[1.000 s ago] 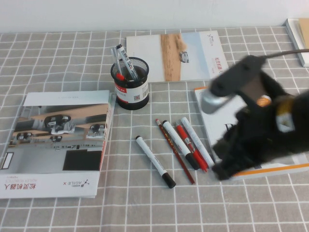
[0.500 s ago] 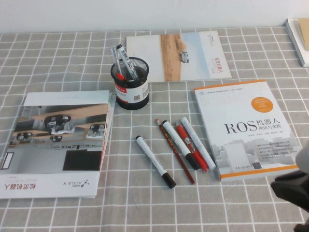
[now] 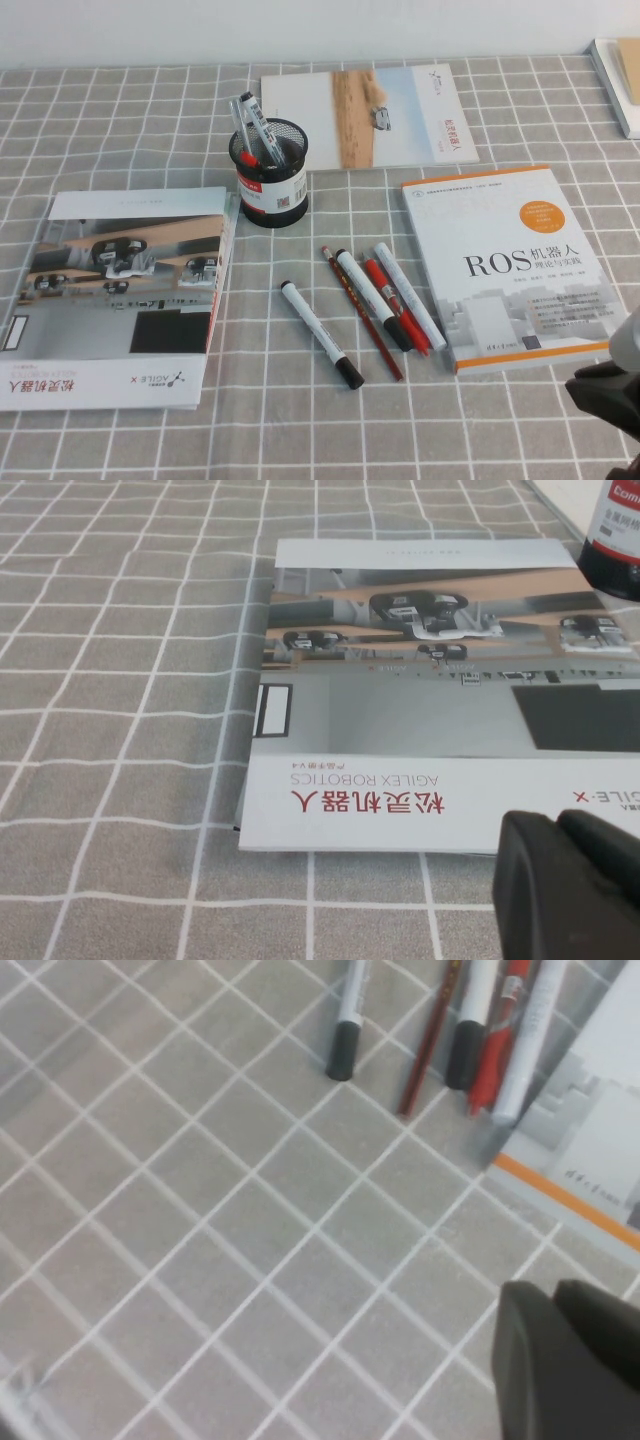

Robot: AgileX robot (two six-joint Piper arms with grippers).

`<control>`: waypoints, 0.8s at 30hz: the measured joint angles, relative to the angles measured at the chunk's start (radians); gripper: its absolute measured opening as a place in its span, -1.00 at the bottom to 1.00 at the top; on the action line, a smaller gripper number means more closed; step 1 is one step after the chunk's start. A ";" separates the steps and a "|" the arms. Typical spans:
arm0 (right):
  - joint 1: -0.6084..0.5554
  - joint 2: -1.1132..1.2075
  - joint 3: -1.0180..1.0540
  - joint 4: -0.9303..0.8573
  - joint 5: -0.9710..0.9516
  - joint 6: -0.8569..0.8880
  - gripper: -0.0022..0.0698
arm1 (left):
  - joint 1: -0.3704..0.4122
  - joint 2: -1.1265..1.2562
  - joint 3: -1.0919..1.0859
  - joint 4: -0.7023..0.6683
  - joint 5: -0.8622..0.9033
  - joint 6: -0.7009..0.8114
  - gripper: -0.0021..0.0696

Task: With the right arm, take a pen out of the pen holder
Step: 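Take a marker out of the pen holder and lay it on the table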

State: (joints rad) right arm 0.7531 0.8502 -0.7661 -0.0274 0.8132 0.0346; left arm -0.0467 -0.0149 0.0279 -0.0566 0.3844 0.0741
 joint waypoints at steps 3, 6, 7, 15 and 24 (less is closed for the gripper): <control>-0.058 -0.026 0.069 0.004 -0.094 0.000 -0.97 | 0.000 0.000 0.000 0.000 0.000 0.000 -0.96; -0.165 -0.080 0.174 0.044 -0.239 -0.002 -0.97 | 0.000 0.000 0.000 0.000 0.000 0.000 -0.96; -0.208 -0.104 0.219 0.059 -0.292 -0.002 -0.97 | 0.000 0.000 0.000 0.000 0.000 0.000 -0.96; -0.499 -0.370 0.589 0.117 -0.643 -0.002 -0.97 | 0.000 0.000 0.000 0.000 0.000 0.000 -0.96; -0.617 -0.647 0.758 0.140 -0.715 -0.002 -0.97 | 0.000 0.000 0.000 0.000 0.000 0.000 -0.96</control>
State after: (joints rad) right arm 0.1362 0.2034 -0.0085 0.1123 0.0983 0.0328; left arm -0.0467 -0.0149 0.0279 -0.0566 0.3844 0.0741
